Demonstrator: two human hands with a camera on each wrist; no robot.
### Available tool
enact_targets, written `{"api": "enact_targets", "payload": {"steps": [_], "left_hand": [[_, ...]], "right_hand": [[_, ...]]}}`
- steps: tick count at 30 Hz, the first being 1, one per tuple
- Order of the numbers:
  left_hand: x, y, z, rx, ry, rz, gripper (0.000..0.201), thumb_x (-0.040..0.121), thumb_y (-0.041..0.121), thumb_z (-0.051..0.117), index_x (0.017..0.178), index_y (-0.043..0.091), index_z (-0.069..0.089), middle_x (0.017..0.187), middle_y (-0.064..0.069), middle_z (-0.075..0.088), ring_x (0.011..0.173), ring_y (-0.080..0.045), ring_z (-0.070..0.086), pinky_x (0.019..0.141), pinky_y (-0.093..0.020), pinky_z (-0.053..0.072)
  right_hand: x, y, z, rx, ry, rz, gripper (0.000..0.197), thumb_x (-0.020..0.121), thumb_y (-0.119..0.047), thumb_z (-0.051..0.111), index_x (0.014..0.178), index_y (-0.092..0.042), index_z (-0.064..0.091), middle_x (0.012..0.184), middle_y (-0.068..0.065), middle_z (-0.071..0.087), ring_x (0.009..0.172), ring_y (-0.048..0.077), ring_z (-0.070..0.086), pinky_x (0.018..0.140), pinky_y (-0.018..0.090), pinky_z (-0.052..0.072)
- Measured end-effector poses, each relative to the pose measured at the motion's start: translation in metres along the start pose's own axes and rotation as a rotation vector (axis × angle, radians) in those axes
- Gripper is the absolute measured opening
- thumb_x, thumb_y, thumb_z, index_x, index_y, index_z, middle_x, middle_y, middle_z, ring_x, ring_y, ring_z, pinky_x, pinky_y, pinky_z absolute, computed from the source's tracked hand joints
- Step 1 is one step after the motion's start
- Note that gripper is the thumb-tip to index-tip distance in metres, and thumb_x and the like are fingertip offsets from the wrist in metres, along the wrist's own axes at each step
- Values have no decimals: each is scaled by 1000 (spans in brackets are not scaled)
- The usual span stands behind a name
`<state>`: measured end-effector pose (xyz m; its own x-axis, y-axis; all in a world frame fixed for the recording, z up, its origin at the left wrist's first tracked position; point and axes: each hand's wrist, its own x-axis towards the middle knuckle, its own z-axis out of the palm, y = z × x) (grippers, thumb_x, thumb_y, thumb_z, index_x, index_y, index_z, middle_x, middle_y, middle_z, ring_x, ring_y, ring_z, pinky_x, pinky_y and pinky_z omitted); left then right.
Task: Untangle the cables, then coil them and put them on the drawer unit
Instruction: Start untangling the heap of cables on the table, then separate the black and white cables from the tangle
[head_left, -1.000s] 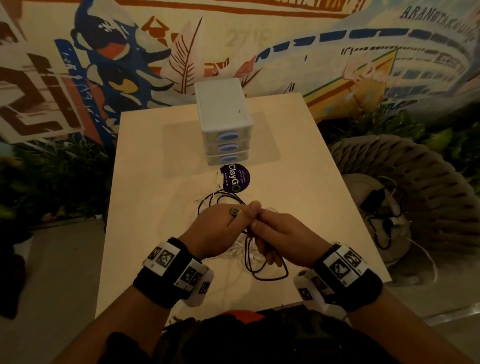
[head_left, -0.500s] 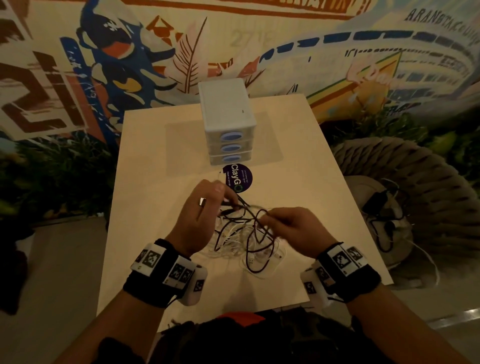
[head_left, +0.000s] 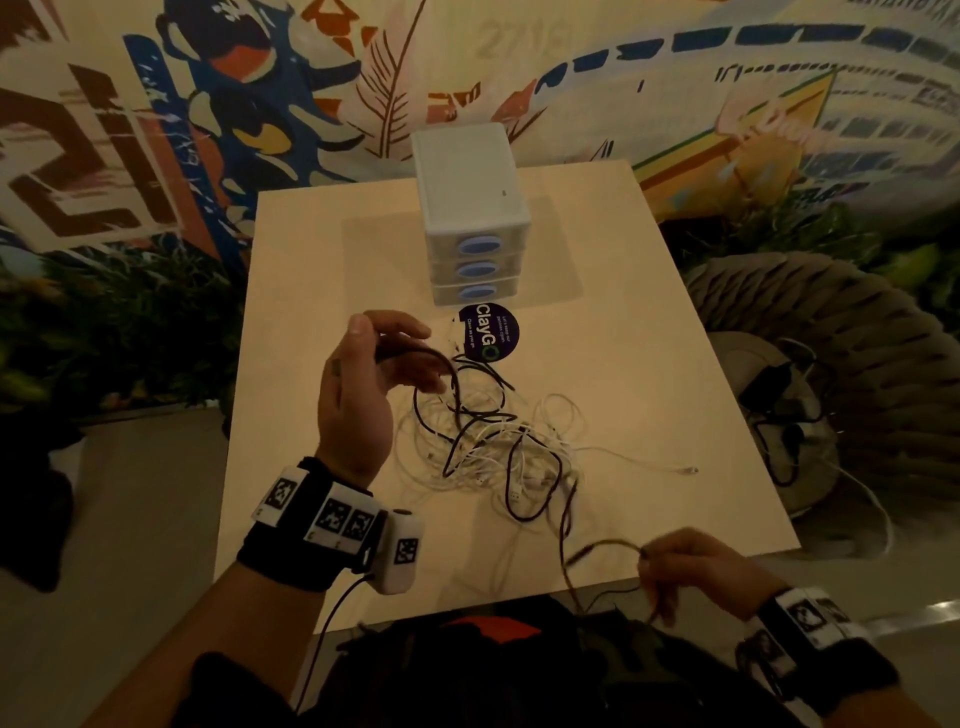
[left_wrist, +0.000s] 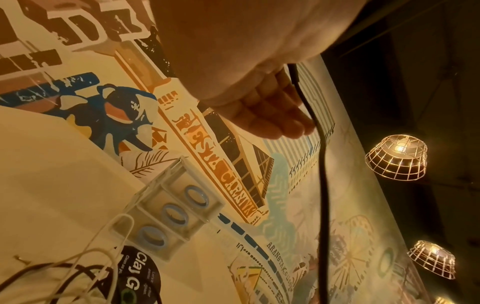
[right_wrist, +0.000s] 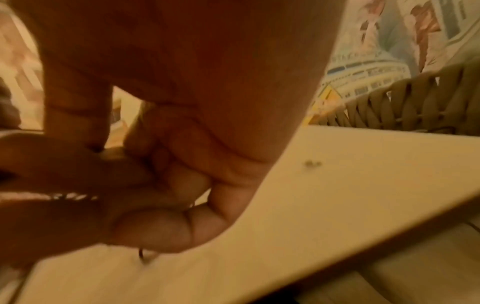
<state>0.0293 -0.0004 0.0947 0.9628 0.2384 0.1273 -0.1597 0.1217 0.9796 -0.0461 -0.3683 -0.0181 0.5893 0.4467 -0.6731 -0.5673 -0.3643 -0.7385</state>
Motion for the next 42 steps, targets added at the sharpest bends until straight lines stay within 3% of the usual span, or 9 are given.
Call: {"api": "enact_targets", "payload": {"steps": [5, 8, 10, 20, 27, 32, 35, 38, 42], "left_hand": [[-8, -3, 1, 106, -92, -41, 69, 108, 44, 19, 59, 18, 61, 49, -12, 56, 40, -29, 51, 44, -30, 42], [-12, -8, -4, 195, -200, -44, 72, 106, 50, 27, 53, 10, 55, 44, -15, 51, 37, -29, 47, 44, -30, 40], [-14, -12, -8, 264, -260, -68, 71, 102, 53, 33, 49, 11, 54, 42, -14, 50, 36, -28, 48, 46, -31, 41], [-22, -14, -16, 262, -383, -230, 69, 103, 52, 34, 54, 8, 55, 45, -17, 54, 38, -32, 50, 46, -39, 44], [-21, -15, -16, 245, -367, -298, 66, 108, 45, 32, 68, 1, 58, 49, -14, 56, 38, -31, 51, 43, -35, 43], [-28, -27, -17, 270, -447, -331, 65, 105, 45, 34, 62, 3, 57, 50, -20, 57, 40, -33, 51, 46, -38, 45], [-33, -32, -16, 272, -477, -339, 68, 103, 52, 36, 60, 5, 57, 49, -20, 57, 40, -33, 52, 47, -40, 47], [-35, -37, -17, 288, -499, -340, 68, 100, 56, 36, 59, 7, 59, 50, -19, 58, 41, -33, 54, 48, -48, 47], [-34, -42, -21, 300, -478, -338, 66, 99, 58, 37, 60, 9, 60, 51, -17, 59, 44, -34, 55, 50, -45, 49]], "right_hand": [[24, 45, 31, -614, -186, 375, 31, 102, -32, 55, 73, -35, 66, 64, -20, 64, 64, -8, 58, 68, 12, 44], [40, 65, 42, -822, -191, 443, 29, 98, -50, 54, 90, -30, 73, 90, -12, 72, 86, 7, 68, 78, 18, 49], [44, 57, 47, -833, -161, 452, 36, 97, -52, 54, 77, -26, 70, 79, -9, 70, 73, 5, 66, 66, 15, 47], [64, -57, 45, -803, 238, -87, 18, 97, -50, 58, 98, -35, 69, 80, -15, 71, 73, -1, 65, 75, 25, 52], [88, -43, 100, -834, -265, -1, 40, 92, -56, 63, 129, -42, 56, 104, -15, 71, 84, -1, 65, 84, 23, 50], [116, -51, 97, -538, 208, -122, 20, 101, -35, 51, 102, -25, 68, 79, -6, 74, 65, 9, 71, 75, 32, 58], [137, -59, 78, -593, 516, -27, 45, 92, -68, 48, 91, -28, 68, 74, -6, 74, 68, 10, 70, 75, 33, 58], [156, -62, 71, -674, 503, 45, 57, 84, -80, 48, 92, -28, 70, 76, -3, 73, 76, 13, 69, 74, 32, 57], [166, -63, 74, -631, 493, 6, 29, 88, -55, 61, 86, -27, 69, 79, -1, 73, 78, 18, 69, 74, 33, 57]]}}
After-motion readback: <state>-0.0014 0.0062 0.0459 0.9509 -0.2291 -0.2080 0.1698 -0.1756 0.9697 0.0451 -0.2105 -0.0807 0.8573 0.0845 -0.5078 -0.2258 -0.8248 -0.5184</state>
